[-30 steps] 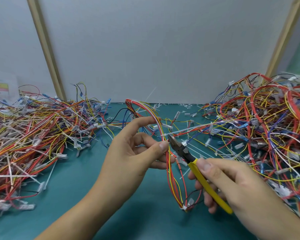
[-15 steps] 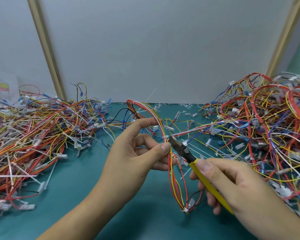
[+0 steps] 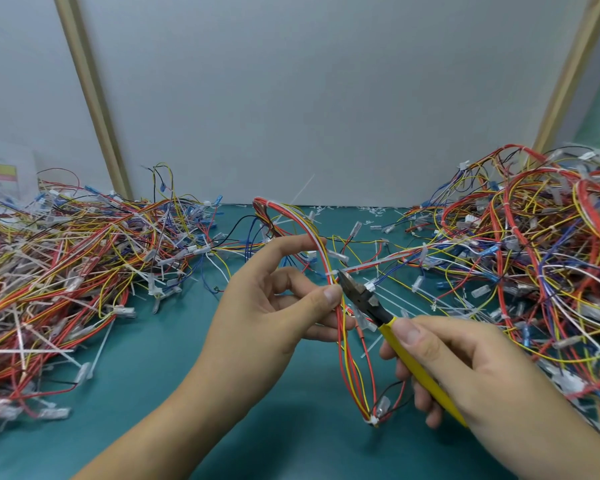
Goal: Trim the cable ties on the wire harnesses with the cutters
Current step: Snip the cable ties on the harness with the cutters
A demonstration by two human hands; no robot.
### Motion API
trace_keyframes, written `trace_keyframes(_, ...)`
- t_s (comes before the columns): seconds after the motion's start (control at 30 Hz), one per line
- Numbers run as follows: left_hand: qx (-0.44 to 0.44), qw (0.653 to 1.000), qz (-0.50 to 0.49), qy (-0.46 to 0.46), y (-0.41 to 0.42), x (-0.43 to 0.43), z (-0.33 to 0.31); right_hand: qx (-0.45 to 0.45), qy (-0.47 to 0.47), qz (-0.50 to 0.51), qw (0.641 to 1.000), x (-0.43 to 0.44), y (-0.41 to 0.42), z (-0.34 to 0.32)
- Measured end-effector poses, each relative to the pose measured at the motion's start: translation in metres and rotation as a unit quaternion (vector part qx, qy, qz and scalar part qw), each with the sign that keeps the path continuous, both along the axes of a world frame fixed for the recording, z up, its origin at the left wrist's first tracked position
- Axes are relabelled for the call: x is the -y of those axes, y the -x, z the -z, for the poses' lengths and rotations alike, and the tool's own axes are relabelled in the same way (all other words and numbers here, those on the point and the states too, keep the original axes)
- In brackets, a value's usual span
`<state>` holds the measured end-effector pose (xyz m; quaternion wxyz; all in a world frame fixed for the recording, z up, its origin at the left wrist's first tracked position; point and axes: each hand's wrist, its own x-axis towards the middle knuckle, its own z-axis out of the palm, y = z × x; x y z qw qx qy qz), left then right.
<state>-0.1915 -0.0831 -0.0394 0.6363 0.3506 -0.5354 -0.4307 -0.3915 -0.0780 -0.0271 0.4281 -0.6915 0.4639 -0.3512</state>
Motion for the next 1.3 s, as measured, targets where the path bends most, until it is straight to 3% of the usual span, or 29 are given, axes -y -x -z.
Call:
trace_keyframes(0.43,0.002,1.0,0.006,-0.005,0.001,-0.002,-0.001,-0.026,0.018,0.006,0.999,0.001,0.004,-0.002)
trace_keyframes(0.73,0.014,1.0,-0.01,-0.005,0.001,-0.001,-0.001,0.064,-0.018,0.007,0.998,0.007,0.007,-0.003)
trace_keyframes(0.93,-0.104,0.991,-0.02,-0.087,-0.005,0.004,-0.006,0.075,0.005,-0.013,0.997,0.009,0.006,0.002)
trace_keyframes(1.07,-0.108,0.988,-0.056,-0.098,-0.01,0.007,0.0,0.065,0.029,-0.005,0.997,0.008,0.007,0.002)
trace_keyframes(1.17,-0.056,0.994,-0.006,-0.092,-0.006,0.004,0.001,0.075,0.05,0.01,0.996,0.01,0.008,0.003)
trace_keyframes(1.3,0.048,0.979,0.179,-0.086,0.006,-0.006,0.004,0.151,0.069,0.013,0.986,0.011,0.008,0.003)
